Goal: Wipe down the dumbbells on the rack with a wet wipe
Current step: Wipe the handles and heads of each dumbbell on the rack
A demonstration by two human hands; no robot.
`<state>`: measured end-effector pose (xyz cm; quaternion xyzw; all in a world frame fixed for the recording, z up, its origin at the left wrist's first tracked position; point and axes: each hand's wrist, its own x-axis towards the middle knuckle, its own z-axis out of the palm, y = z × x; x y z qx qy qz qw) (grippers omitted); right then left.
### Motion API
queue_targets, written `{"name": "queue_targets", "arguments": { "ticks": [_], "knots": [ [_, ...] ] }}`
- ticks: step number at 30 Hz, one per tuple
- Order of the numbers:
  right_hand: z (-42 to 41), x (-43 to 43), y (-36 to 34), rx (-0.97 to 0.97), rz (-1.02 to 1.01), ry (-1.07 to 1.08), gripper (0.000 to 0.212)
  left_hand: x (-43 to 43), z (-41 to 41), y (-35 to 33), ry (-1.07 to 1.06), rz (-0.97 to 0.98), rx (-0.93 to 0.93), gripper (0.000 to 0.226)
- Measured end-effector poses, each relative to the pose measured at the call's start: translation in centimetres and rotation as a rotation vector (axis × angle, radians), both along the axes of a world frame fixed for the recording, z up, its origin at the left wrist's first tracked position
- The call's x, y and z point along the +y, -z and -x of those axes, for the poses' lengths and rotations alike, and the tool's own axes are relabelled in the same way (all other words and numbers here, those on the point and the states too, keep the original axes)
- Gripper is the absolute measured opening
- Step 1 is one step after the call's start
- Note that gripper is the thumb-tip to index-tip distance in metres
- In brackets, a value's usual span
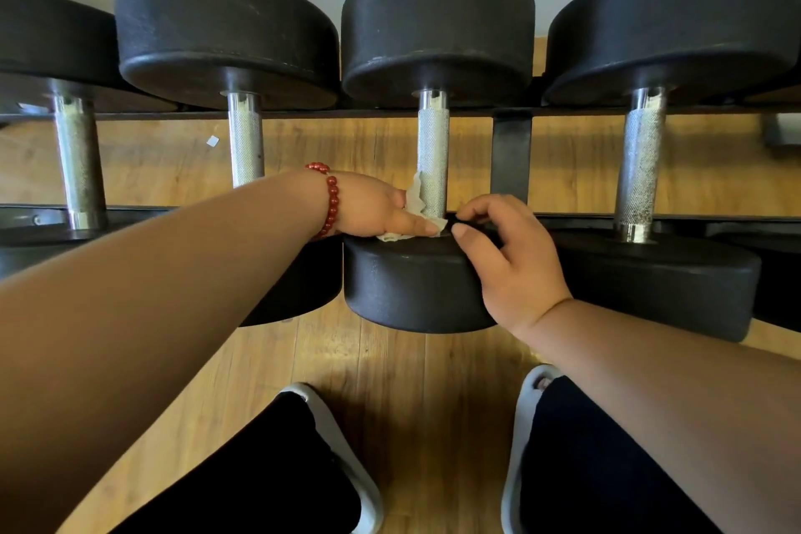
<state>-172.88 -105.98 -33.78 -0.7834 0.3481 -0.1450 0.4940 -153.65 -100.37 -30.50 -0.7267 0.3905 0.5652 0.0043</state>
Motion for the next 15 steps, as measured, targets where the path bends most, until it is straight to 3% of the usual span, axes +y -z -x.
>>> {"name": "queue_targets", "arguments": {
  "ticks": [12, 15],
  "knots": [
    [0.0, -0.1, 0.4, -0.029, -0.002, 0.016, 0.039, -0.2, 1.0, -1.0, 0.060, -0.100, -0.084, 0.069],
    [0.0, -0.1, 0.5, -0.036, 0.009, 0.009, 0.038, -0.3, 1.4, -0.8, 0.022, -0.063, -0.068, 0.064]
  ]
}}
